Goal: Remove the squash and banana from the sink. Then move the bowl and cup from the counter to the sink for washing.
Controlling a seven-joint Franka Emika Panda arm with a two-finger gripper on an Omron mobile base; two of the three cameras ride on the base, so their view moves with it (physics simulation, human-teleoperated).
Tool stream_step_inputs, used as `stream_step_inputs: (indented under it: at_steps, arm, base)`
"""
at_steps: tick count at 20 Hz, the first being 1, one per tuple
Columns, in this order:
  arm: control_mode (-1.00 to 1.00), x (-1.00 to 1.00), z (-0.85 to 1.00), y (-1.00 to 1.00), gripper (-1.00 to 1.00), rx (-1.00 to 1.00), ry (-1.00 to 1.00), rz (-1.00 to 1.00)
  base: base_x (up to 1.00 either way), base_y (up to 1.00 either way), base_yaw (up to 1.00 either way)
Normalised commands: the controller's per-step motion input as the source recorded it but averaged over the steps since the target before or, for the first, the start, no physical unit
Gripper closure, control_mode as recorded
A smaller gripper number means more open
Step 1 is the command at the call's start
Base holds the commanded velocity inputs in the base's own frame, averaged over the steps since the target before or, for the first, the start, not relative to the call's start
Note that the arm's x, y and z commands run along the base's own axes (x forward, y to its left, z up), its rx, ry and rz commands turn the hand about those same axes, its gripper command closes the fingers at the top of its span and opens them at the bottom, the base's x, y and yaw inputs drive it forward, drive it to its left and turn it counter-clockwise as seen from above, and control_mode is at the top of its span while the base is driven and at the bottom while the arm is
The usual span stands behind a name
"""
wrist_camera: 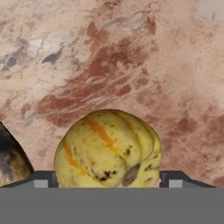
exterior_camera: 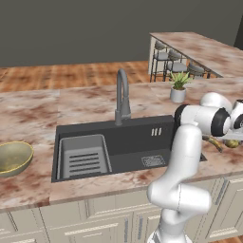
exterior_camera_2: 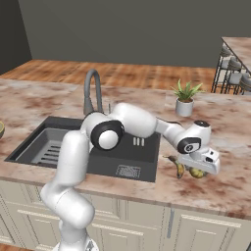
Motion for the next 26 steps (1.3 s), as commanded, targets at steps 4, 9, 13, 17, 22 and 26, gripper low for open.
stream_step_inputs:
  at_steps: [4,9,13,17,22,26]
  arm:
    - [-1.00,-0.05,0.11,0.00,-1.00,0.03,0.00,0.00]
    - [-1.00,-0.06,0.21,0.00,-1.00,0.02,0.00,0.00]
    - [-1.00,-0.04,0.26,0.02,-1.00,0.00,0.00,0.00]
    - [-1.00,-0.03,0.36,0.09,-1.00,0.00,0.00,0.00]
    - [-1.00,-0.07,0.39,0.22,-1.00,0.00,0.00,0.01]
    - [-1.00,-0.20,0.34,0.24,-1.00,0.00,0.00,0.05]
  base:
    - [0.00,0.00,0.00]
    - [0.00,0.00,0.00]
    - [0.00,0.00,0.00]
    - [0.00,0.00,0.00]
    - [0.00,0.00,0.00]
    - [0.00,0.00,0.00]
